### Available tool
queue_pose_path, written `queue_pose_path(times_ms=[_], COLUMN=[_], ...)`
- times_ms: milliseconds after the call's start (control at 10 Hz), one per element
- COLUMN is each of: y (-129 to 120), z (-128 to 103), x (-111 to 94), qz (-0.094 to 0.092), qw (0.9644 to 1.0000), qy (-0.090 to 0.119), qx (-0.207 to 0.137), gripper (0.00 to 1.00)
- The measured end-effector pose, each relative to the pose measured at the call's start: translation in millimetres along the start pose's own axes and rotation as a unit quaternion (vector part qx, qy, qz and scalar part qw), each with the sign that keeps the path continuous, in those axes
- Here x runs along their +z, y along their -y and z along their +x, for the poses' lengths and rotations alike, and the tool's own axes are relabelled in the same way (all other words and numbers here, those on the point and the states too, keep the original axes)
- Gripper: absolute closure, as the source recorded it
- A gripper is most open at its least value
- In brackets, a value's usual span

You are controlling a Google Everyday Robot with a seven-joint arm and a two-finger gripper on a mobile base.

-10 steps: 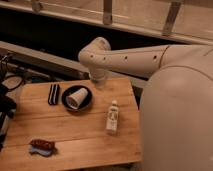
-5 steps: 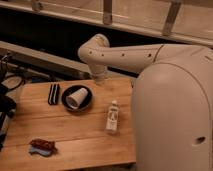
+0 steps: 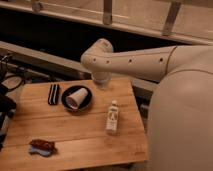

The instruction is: Move the arm in a circular motion

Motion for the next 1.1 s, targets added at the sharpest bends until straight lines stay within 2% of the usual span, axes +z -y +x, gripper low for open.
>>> queue_pose_path(times_ms=[200,400,600,800,1000,1100], y=[0,7,2,-9,-3,4], z=[-5,-26,-27,-21,5,25], x=[-1,4,4,1,4,8], qz=[-0.001,0.0,-0.004,0.004,0.007,0.008], qw=[0.9999,0.9998,0.9997,0.9997,0.9996,0.9996], qy=[0.001,-0.001,-0.009,-0.012,-0.015,-0.021], qx=[-0.012,-0.02,-0.025,-0.023,-0.021,-0.017], gripper=[1.0,1.0,1.0,1.0,1.0,1.0])
